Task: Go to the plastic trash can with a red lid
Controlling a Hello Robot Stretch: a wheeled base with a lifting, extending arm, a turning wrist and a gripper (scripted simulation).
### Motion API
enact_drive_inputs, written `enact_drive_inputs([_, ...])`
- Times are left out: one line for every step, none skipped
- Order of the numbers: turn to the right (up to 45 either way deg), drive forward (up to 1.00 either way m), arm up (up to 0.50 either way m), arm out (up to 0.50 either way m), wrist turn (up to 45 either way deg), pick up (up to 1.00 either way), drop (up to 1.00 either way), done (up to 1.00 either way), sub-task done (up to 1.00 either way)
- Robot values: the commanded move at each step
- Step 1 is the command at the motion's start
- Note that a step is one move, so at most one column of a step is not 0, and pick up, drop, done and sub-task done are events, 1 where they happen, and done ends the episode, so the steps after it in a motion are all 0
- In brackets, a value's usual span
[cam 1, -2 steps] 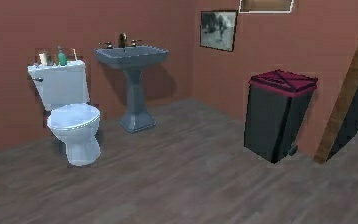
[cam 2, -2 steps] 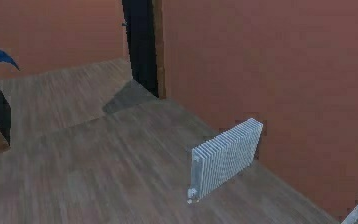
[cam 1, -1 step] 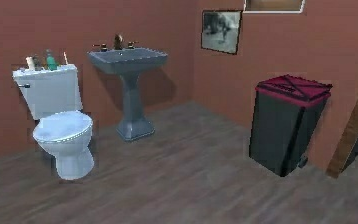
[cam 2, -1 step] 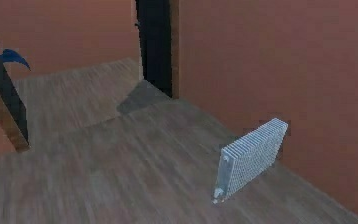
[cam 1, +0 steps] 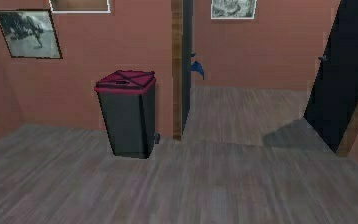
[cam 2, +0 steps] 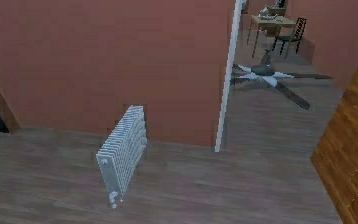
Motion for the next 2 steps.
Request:
enact_drive_inputs([12.0,0.00,0.00,0.00,0.0,0.00,0.00,0.00,0.00])
enact_drive_inputs([0.0,1.00,0.00,0.00,0.0,0.00,0.00,0.00,0.00])
